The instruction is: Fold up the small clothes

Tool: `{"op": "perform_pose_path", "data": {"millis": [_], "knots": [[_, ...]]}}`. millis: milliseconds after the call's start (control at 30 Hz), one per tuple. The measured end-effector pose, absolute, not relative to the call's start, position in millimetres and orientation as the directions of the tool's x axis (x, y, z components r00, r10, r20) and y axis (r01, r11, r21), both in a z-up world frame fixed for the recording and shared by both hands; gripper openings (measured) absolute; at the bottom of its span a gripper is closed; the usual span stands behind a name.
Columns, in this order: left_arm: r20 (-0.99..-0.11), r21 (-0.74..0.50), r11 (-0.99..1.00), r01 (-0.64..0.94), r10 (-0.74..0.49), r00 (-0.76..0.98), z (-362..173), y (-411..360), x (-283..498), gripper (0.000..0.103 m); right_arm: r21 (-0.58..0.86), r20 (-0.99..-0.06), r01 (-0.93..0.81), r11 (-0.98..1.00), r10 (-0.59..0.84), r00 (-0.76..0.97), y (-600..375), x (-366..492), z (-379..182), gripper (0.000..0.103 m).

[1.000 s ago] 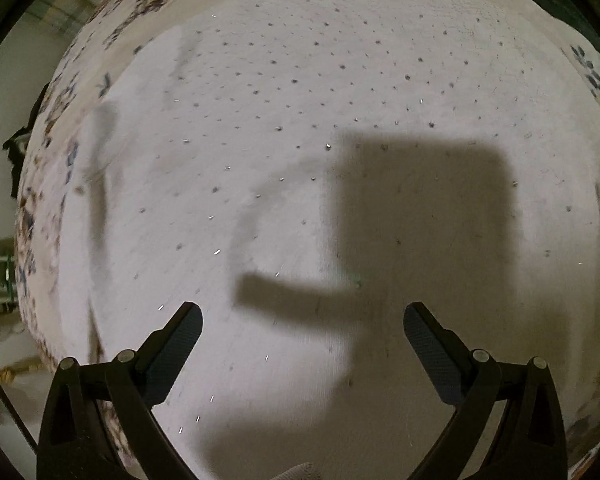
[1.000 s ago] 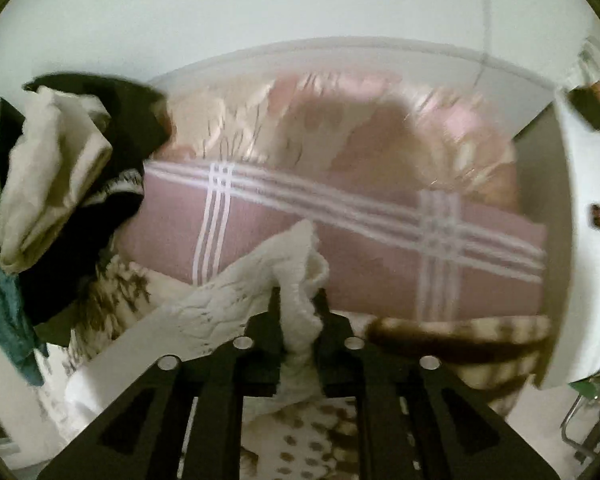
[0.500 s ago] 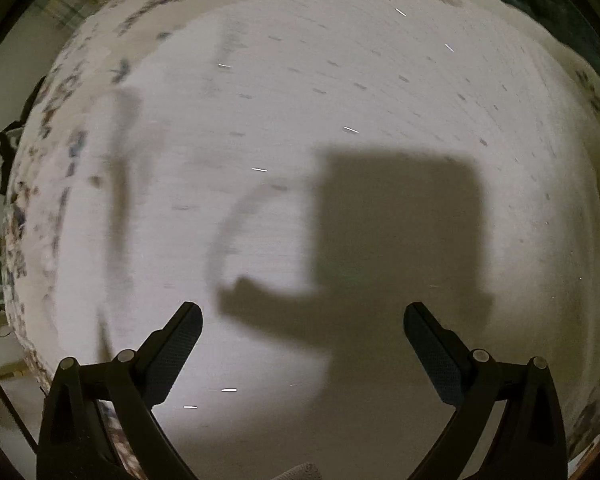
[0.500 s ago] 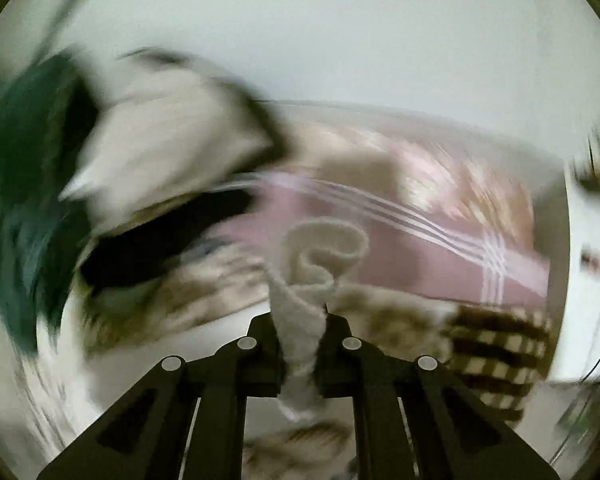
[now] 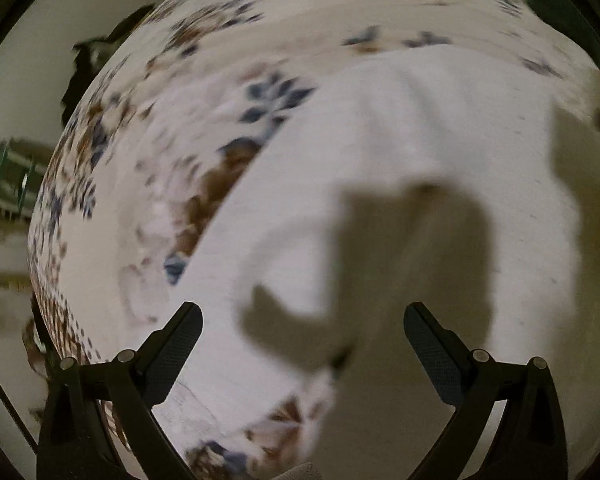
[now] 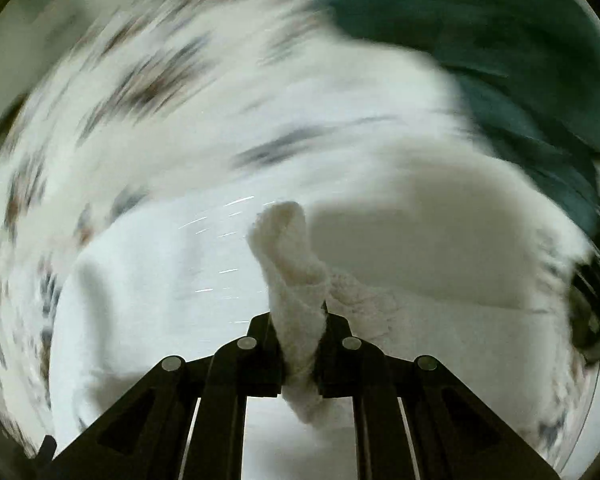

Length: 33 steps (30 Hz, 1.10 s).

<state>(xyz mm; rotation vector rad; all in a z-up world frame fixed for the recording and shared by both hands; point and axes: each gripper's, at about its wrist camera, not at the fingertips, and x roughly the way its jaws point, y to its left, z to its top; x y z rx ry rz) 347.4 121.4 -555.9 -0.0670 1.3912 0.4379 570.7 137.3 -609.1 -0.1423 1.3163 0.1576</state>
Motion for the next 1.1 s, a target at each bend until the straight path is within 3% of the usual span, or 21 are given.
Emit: {"op": "perform_pose_path", "data": {"millis": [133,300,367,400,433,633,767,900,933,967,1000,1033,1100], "knots": [[-0.966,0.183,0.904,-0.385,0.239,0.100,-565.0,148.8,339.0,0.103,-0.046,-0.970,-0.343,0.938,0.040,0.240,246.0,553.3,-632.3,0.011],[-0.980,0.134,0.891,-0.435,0.185,0.077,-567.3,175.5,328.4,0.103,-0.032,-0.989,-0.419,0.907,0.031,0.143,283.5,545.2,-657.0,0.017],[-0.982,0.097,0.885,-0.456,0.161,0.102,-552.0,190.4,315.3,0.103,0.083,-0.992,-0.394,0.916,0.115,0.060,266.2,544.2,-658.5,0.043],[-0.982,0.082,0.883,-0.463,0.151,0.113,-543.8,197.8,307.3,0.103,0.162,-0.983,-0.351,0.922,0.183,0.028,247.2,542.0,-653.3,0.062],[-0.983,0.066,0.879,-0.472,0.139,0.121,-535.8,203.8,297.8,0.103,0.217,-0.971,-0.308,0.926,0.236,0.025,227.7,538.7,-646.5,0.068],[-0.994,0.009,0.786,-0.619,0.076,0.081,-515.8,270.9,198.9,0.103,0.239,-0.970,-0.145,0.960,0.242,0.007,113.1,482.6,-627.9,0.073],[-1.000,-0.024,0.644,-0.765,-0.025,0.010,-550.4,303.6,141.8,0.103,0.199,-0.978,-0.060,0.978,0.195,-0.068,60.3,433.1,-648.3,0.073],[-0.979,-0.167,0.565,-0.808,-0.195,0.066,-592.9,308.4,131.7,0.098,0.173,-0.977,0.017,0.985,0.173,-0.126,28.3,399.7,-674.7,0.073],[-0.977,-0.170,0.576,-0.799,-0.203,0.062,-599.2,304.2,135.8,0.080,0.172,-0.975,0.032,0.985,0.174,-0.135,25.1,393.8,-680.8,0.073],[-0.979,-0.157,0.609,-0.777,-0.197,0.044,-604.6,295.8,144.2,0.050,0.171,-0.974,0.041,0.984,0.176,-0.142,24.6,388.6,-685.8,0.073],[-0.984,-0.145,0.637,-0.758,-0.175,0.041,-602.6,289.1,150.9,0.034,0.169,-0.974,0.046,0.985,0.174,-0.147,24.9,383.3,-690.7,0.073],[-0.989,-0.130,0.657,-0.743,-0.140,0.048,-595.9,285.0,156.0,0.008,0.165,-0.974,0.045,0.985,0.170,-0.150,26.1,379.6,-694.1,0.073],[-0.990,-0.137,0.657,-0.741,-0.105,0.090,-579.1,287.0,159.1,0.004,0.156,-0.976,0.033,0.987,0.159,-0.152,29.4,372.8,-699.6,0.073]]}}
